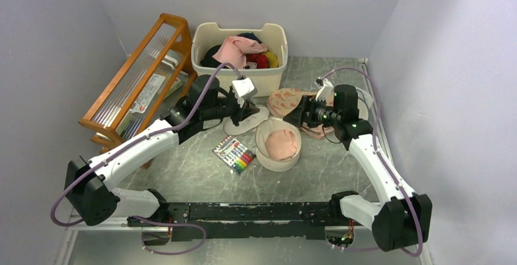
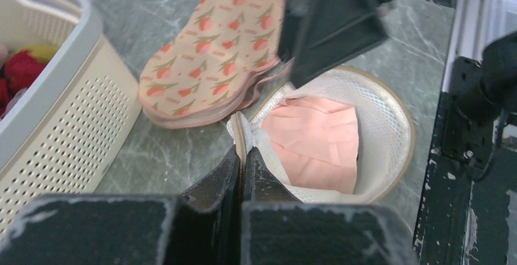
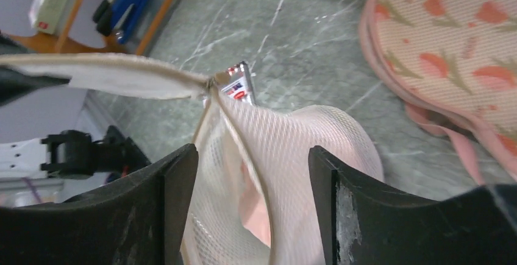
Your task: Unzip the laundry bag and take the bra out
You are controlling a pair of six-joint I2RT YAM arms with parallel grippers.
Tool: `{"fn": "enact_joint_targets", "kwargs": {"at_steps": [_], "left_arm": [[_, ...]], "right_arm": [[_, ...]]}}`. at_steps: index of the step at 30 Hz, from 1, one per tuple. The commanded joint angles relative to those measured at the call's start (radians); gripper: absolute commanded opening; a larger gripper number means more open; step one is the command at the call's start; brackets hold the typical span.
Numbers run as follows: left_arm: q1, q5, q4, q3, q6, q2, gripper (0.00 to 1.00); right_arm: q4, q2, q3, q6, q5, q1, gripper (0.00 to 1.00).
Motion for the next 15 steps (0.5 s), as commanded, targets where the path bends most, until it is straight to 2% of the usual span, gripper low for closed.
{"fn": "enact_joint_targets", "kwargs": {"at_steps": [1, 6, 10, 12, 15], "left_arm": [[0.048, -0.006, -0.009, 0.055, -0.089, 0.035, 0.07], [0.062, -0.042, -0.018, 0.058, -0.092, 0.040, 0.07], [0.072, -0.066, -0.024, 0.062, -0.093, 0.038, 0.07], [0.073, -0.067, -0.021, 0.058, -0.090, 0.034, 0.07], [0.073, -0.072, -0.022, 0.056, -0.085, 0.034, 0.07]], "right_arm": [[-0.199, -0.064, 0.062, -0.058, 0.188, 0.019, 0.70], [-0.323, -0.076, 0.071, -0.024, 0.317, 0.114, 0.75], [-0.346, -0.126, 0.023, 0.027, 0.364, 0.194, 0.77], [-0.355, -0.158, -0.001, 0.055, 0.391, 0.218, 0.76], [-0.365, -0.206, -0.040, 0.084, 0.405, 0.225, 0.70]]}}
